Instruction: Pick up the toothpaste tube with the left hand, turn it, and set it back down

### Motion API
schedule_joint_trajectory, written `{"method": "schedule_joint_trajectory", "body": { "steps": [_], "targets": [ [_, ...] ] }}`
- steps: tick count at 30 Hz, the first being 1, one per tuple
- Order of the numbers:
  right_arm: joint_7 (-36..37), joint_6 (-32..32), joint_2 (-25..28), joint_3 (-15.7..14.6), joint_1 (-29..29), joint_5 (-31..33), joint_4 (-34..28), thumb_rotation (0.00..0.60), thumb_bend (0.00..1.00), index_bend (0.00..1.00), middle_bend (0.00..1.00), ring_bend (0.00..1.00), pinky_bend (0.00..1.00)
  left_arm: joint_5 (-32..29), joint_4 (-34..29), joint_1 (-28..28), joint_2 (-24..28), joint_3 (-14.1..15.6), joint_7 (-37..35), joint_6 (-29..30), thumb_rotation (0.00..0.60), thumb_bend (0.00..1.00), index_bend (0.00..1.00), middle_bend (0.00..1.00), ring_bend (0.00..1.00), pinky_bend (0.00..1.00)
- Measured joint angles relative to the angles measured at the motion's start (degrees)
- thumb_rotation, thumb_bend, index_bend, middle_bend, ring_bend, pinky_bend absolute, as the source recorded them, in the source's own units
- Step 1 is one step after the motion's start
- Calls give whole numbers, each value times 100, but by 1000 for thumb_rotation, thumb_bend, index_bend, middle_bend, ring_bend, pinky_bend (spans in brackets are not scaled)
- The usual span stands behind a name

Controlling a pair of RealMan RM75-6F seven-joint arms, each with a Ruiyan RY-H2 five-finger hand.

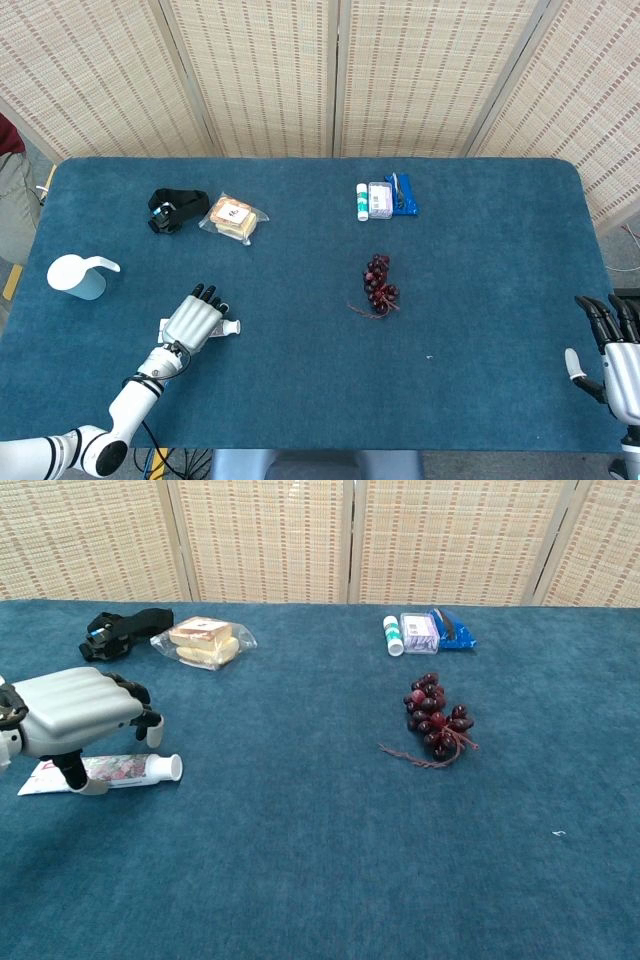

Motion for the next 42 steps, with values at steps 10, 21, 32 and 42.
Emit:
{"method": "schedule_joint_trajectory", "body": {
  "steps": [10,21,32,42],
  "targets": [
    [31,5,-11,9,4,-24,34,600,349,151,190,0,0,-559,-708,-36,343,12,257,-174,600,142,371,389,172,162],
    [39,-34,-11,20,24,-11,49,600,348,151,190,0,0,-651,-633,-30,308,22,173,-96,600,141,388,411,196,168],
    [20,-58,-18,30,40,5,45,600,349,151,190,0,0,-633,-374,-14,201,-28,-201,-144,600,148,416,440,223,179],
    [16,-62,-15,26,43,-6,33,600,349,151,190,0,0,-785,-216,-15,148,-23,-194,-181,600,149,419,449,227,180]
  ]
}}
